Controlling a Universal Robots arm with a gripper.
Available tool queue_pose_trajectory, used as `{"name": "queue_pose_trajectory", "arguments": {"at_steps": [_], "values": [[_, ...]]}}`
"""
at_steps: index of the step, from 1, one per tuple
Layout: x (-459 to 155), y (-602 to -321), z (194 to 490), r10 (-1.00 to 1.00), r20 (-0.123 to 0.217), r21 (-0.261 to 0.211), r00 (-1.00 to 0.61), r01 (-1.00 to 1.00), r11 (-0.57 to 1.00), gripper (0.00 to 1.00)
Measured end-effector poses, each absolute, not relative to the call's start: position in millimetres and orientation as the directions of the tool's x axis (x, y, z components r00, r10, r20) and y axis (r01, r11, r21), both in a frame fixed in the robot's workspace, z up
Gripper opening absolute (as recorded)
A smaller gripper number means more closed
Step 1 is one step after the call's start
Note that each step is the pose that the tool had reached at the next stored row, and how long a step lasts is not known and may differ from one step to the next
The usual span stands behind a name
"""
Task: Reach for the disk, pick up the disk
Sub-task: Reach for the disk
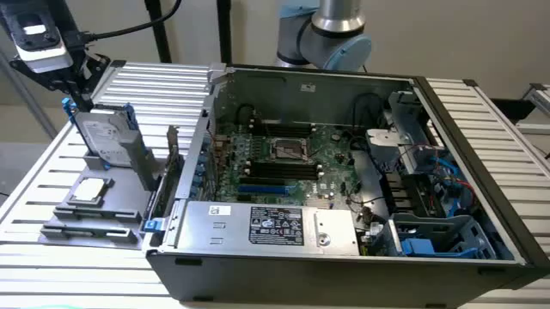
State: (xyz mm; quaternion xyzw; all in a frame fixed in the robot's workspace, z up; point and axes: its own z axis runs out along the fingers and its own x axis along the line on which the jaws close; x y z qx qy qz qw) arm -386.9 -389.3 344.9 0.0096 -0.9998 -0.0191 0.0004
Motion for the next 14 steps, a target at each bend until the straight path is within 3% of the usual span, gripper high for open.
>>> {"name": "queue_pose_trajectory", "arguments": {"at_steps": [14], "values": [[-387.4,-388.8,344.9,-0.019,0.001,0.038,-1.000,-0.019,0.999,0.11]]}}
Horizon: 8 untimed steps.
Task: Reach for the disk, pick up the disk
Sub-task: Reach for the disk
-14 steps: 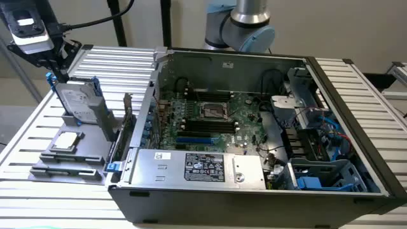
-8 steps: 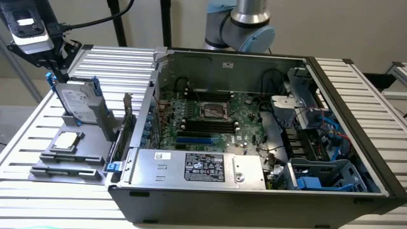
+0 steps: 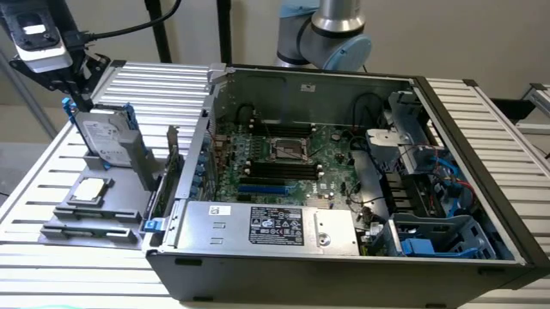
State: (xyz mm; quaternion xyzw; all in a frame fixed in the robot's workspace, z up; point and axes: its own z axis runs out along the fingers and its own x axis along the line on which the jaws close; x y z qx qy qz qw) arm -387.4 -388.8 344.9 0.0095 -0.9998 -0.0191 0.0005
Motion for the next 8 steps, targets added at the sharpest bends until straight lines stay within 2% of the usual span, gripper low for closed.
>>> {"name": "queue_pose_trajectory", "arguments": {"at_steps": [8], "values": [[-404,-376,347,-0.019,0.001,0.038,-1.000,-0.019,0.999,0.11]]}}
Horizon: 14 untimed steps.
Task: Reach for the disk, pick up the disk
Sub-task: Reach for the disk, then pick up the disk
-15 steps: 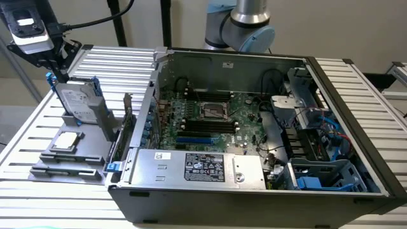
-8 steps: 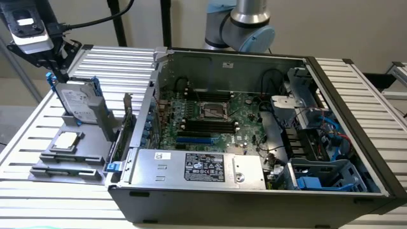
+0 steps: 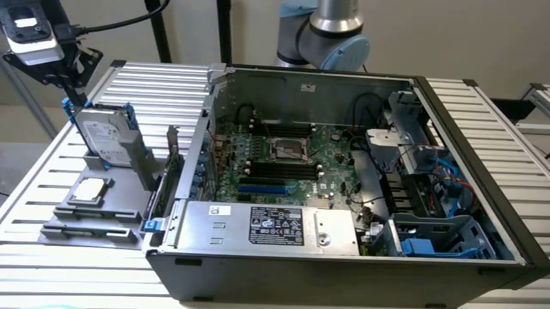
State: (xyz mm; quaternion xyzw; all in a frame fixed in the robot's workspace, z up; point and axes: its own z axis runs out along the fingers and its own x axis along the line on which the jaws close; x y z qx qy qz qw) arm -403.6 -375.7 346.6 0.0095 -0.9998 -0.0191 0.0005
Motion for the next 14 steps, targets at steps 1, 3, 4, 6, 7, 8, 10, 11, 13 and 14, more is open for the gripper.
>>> {"name": "queue_pose_trajectory", "arguments": {"at_steps": [1,3,4,6,7,8,10,11,13,14], "values": [[-406.1,-373.7,346.9,-0.019,0.000,0.038,-1.000,-0.019,0.999,0.11],[-409.8,-369.8,347.3,-0.019,0.000,0.038,-1.000,-0.019,0.999,0.11],[-411.1,-368.5,347.4,-0.019,0.001,0.038,-1.000,-0.019,0.999,0.11],[-411.3,-368.2,347.4,-0.019,0.001,0.038,-1.000,-0.019,0.999,0.11],[-411.3,-368.2,347.4,-0.019,0.001,0.038,-1.000,-0.019,0.999,0.11],[-411.3,-368.1,347.4,-0.019,0.001,0.038,-1.000,-0.019,0.999,0.11],[-411.4,-368.1,347.4,-0.019,0.001,0.038,-1.000,-0.019,0.999,0.11],[-411.4,-368.1,347.4,-0.019,0.001,0.038,-1.000,-0.019,0.999,0.11],[-411.4,-368.1,347.4,-0.019,0.001,0.038,-1.000,-0.019,0.999,0.11],[-411.4,-368.1,347.4,-0.019,0.001,0.038,-1.000,-0.019,0.999,0.11]]}}
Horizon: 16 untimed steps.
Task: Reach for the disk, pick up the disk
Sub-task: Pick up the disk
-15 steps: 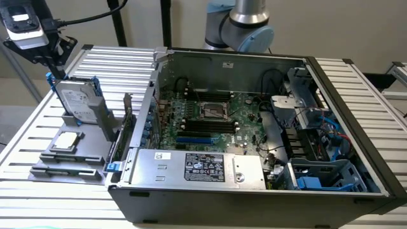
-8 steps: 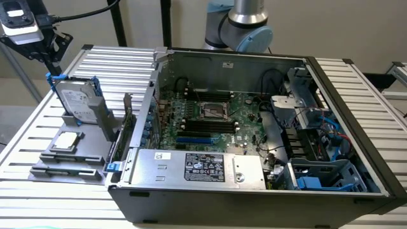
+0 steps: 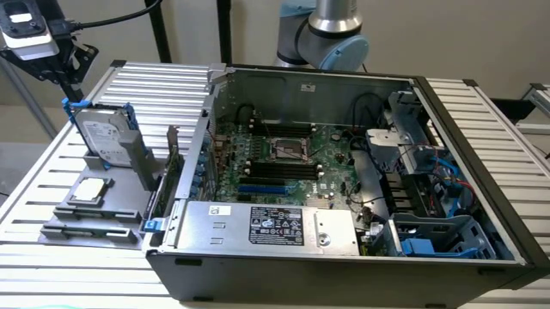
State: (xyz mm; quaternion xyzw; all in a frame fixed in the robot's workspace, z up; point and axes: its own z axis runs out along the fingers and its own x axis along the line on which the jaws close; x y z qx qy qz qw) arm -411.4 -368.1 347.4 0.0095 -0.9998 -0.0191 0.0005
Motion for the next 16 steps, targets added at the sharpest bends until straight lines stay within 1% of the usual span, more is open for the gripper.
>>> {"name": "queue_pose_trajectory", "arguments": {"at_steps": [8,16], "values": [[-411.5,-366.4,347.7,-0.028,0.000,0.038,-1.000,-0.028,0.999,0.11],[-411.4,-365.2,350.1,-0.152,0.000,0.038,-0.988,-0.152,0.988,0.11]]}}
